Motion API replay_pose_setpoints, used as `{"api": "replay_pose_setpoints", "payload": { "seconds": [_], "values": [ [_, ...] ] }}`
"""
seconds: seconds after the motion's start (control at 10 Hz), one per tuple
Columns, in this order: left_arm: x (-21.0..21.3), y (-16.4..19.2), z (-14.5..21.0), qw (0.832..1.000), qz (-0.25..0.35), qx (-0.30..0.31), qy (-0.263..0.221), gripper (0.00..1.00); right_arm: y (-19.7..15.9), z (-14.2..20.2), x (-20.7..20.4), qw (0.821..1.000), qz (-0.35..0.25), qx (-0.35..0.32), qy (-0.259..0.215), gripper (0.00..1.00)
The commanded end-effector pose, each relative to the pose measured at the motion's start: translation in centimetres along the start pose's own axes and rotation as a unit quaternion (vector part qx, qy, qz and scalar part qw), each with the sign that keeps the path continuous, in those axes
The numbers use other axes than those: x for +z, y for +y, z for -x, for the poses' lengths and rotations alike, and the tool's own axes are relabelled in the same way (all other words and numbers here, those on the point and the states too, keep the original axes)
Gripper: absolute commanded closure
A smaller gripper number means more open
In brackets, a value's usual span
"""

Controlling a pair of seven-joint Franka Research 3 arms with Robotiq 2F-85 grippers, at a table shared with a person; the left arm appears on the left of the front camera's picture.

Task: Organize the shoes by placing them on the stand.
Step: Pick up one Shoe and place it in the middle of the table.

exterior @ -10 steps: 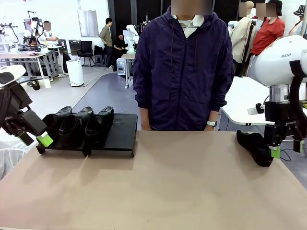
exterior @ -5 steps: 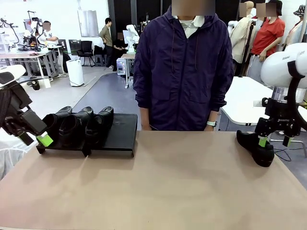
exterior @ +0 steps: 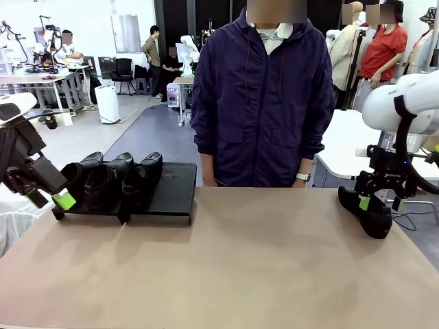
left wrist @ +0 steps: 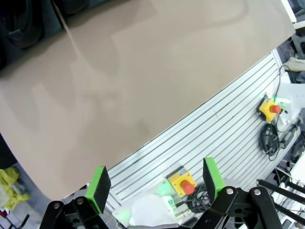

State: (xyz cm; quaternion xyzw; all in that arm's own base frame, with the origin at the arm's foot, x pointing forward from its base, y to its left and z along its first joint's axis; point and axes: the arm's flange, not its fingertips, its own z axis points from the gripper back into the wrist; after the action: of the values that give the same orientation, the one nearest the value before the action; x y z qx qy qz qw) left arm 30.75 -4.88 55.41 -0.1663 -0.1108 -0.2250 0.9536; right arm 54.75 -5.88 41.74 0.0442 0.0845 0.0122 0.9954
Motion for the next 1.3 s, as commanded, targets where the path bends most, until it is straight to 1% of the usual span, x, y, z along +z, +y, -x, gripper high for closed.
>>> {"api": "replay_pose_setpoints", "payload": {
  "seconds": [0.0,0.2,0.4,0.6,0.7,0.9,1.1,1.2],
  "values": [
    [0.1,-0.1,0.1,1.000,0.009,0.005,-0.002,0.00,0.2,-1.0,0.3,1.000,-0.008,-0.024,0.002,0.00],
    [0.1,-0.1,0.1,1.000,0.009,0.005,-0.002,0.00,0.1,-1.6,-0.7,1.000,-0.017,-0.024,0.000,0.00],
    [0.1,-0.1,0.1,1.000,0.009,0.005,-0.002,0.00,-0.1,-1.9,-0.7,0.999,-0.026,-0.019,-0.013,0.00],
    [0.1,-0.1,0.1,1.000,0.009,0.005,-0.002,0.00,-0.7,-2.5,-0.9,1.000,0.008,0.007,-0.028,0.00],
    [0.1,-0.1,0.1,1.000,0.009,0.005,-0.002,0.00,-1.0,-3.0,-1.0,0.998,0.015,0.007,-0.052,0.00],
    [0.1,-0.1,0.1,1.000,0.009,0.005,-0.002,0.00,-2.1,-4.7,-1.5,0.992,0.043,0.013,-0.118,0.00],
    [0.1,-0.1,0.1,1.000,0.009,0.005,-0.002,0.00,-2.6,-5.8,-1.7,0.987,0.047,0.037,-0.151,0.00],
    [0.1,-0.1,0.1,1.000,0.009,0.005,-0.002,0.00,-2.8,-6.1,-1.7,0.987,0.043,0.040,-0.149,0.00]
  ]
}}
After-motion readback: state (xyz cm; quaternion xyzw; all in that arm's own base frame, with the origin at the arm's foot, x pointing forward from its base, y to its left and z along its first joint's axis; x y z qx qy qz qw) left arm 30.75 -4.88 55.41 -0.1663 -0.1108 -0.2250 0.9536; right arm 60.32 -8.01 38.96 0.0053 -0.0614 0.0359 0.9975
